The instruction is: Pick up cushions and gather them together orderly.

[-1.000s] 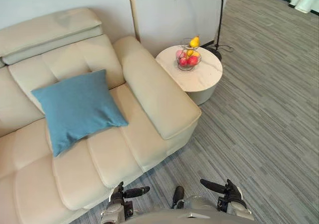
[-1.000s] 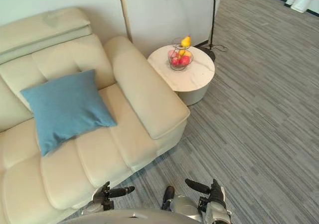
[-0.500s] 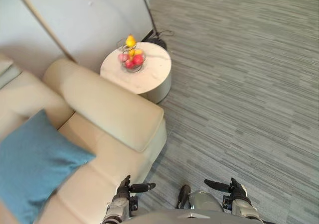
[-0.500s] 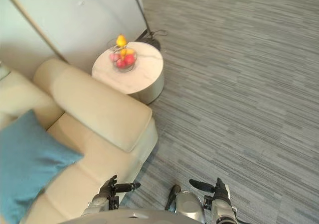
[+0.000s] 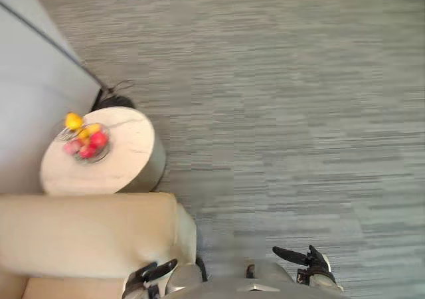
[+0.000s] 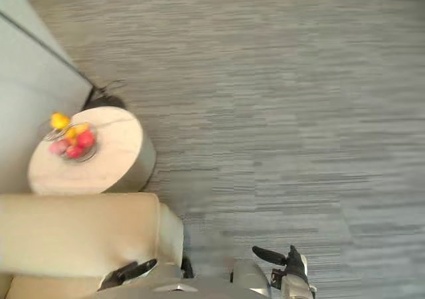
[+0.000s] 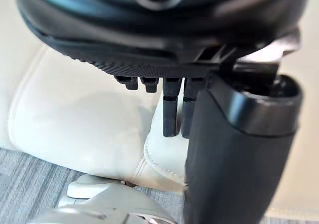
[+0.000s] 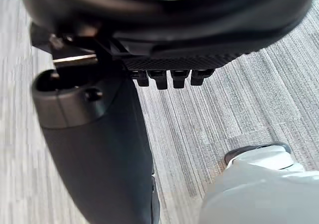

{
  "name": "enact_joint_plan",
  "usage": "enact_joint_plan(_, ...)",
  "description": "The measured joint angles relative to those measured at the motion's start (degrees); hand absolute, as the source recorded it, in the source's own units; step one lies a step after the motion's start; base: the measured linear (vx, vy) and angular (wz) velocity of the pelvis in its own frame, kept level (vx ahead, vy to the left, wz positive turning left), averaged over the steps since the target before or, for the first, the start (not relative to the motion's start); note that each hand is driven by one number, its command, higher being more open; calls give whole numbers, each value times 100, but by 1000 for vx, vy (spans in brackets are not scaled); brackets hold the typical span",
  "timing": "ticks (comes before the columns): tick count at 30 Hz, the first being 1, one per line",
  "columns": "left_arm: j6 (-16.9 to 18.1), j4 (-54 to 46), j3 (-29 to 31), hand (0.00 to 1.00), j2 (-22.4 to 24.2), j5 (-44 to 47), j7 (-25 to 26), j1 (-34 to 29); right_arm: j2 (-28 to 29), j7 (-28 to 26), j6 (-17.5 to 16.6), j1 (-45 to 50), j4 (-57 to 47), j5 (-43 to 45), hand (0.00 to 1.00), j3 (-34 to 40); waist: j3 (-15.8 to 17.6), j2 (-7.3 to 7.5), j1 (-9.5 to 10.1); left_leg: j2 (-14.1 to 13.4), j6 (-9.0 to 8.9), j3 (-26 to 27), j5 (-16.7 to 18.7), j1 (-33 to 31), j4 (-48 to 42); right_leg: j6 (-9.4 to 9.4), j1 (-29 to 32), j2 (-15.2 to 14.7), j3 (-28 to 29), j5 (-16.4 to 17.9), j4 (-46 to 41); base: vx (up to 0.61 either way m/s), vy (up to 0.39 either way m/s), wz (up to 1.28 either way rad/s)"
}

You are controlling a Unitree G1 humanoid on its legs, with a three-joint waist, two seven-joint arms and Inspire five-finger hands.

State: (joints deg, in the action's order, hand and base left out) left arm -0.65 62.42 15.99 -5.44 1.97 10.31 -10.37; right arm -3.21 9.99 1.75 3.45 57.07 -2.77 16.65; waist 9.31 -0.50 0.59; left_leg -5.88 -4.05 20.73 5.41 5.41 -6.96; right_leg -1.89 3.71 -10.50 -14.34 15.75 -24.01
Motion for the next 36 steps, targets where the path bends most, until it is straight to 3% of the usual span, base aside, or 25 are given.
enact_joint_plan(1,-7,59,-83,100,-25,-3,16,-60,3,-2,-9,-44,2,-1,100,-46,-52,-63,0,-52,-64,192,-38,76,128,-1,-46,-477,-1151,-38,-101,64,19,-83)
enact_joint_plan(3,-8,130,-246,100,-117,-10,40,-54,32,-13,-20,-110,27,-3,100,-141,-63,-161,20,-163,-187,308,-115,84,256,-184,-66,-705,-2057,-189,-162,94,-123,-58)
enact_joint_plan(4,-8,181,-337,100,-160,-13,41,-59,25,-31,-34,-174,86,-8,100,-164,-53,-174,24,-178,-247,370,-168,108,305,-121,-23,-649,-2127,-225,-224,111,-161,-45)
enact_joint_plan(10,-65,252,-664,100,-162,-38,40,-221,-158,-28,-50,-156,249,-68,100,-258,-80,-221,79,-403,-236,557,-447,201,65,55,-208,-133,-1685,-423,464,21,-111,-40)
enact_joint_plan(14,-217,254,-673,100,-186,-39,14,-297,-143,7,-49,-126,282,-58,100,-267,-34,-157,135,-815,-230,551,-442,-184,-1282,194,-494,245,-1228,-851,1229,-30,-82,-63)
enact_joint_plan(15,-237,254,-717,100,-168,-42,-26,-360,-138,11,-49,-100,283,-57,100,-281,-19,-159,219,-840,-141,306,-137,-323,-1660,252,-597,329,-1000,-948,1459,-50,-14,-85)
enact_joint_plan(17,-241,254,-781,100,88,-31,52,-500,-161,31,-50,-59,277,-35,100,-240,10,-206,281,-349,-125,-526,496,-480,-1509,311,-634,470,-561,-965,1598,-74,40,-93)
enact_joint_plan(20,-243,234,-773,100,88,-31,61,-588,-202,71,-46,9,197,20,100,-208,46,-254,351,77,-62,-1052,566,-701,-1041,312,-552,586,-192,-965,1589,-90,49,-61)
enact_joint_plan(22,-242,146,-498,100,340,-28,78,-716,-192,130,-67,96,-23,50,100,-212,69,-441,525,235,-9,-1525,510,-841,-787,286,-303,843,326,-978,1467,-60,127,-123)
enact_joint_plan(23,-272,165,-409,100,414,-27,82,-760,-111,119,-65,86,-80,72,100,-184,38,-487,524,281,-2,-1495,515,-828,-642,210,-233,865,503,-1029,1468,35,118,-101)
enact_joint_plan(25,-344,171,-403,100,424,-29,81,-765,-3,114,-46,74,-177,67,100,-154,91,-395,511,331,1,-1293,513,-696,-484,203,-27,799,670,-1031,1232,65,26,-57)
enact_joint_plan(28,-615,174,-363,100,389,-30,86,-857,68,97,-47,130,-276,52,100,-183,83,-319,515,350,5,-1014,509,-391,-320,144,151,769,927,-664,658,106,-45,-42)
enact_joint_plan(29,-694,212,-372,100,326,-29,86,-921,110,72,-53,122,-280,56,100,-156,89,-234,512,397,22,-914,498,-230,-258,110,275,725,1013,-391,270,138,-60,-53)
enact_joint_plan(31,-821,301,-459,100,239,-29,99,-932,116,55,-63,101,-263,56,100,-100,97,-174,504,429,143,-797,300,-65,-150,-59,389,672,1008,-191,-138,127,-64,-42)
enact_joint_plan(32,-910,498,-715,100,144,-21,117,-942,100,42,-58,-27,-86,49,100,-103,107,-141,502,429,161,-649,270,133,-61,-165,512,617,768,-176,-497,182,-71,-59)
enact_joint_plan(35,-1002,787,-1132,100,-48,-18,89,-949,61,-3,-55,-269,203,46,100,-109,72,-185,481,196,160,-347,265,298,79,-198,533,423,-274,-126,-472,143,-92,-62)
enact_joint_plan(36,-1025,879,-1141,100,-80,-10,32,-949,56,-1,-46,-391,358,34,100,-99,102,-126,472,178,120,-132,246,395,185,2,541,-1,-1251,119,-599,76,-50,-57)
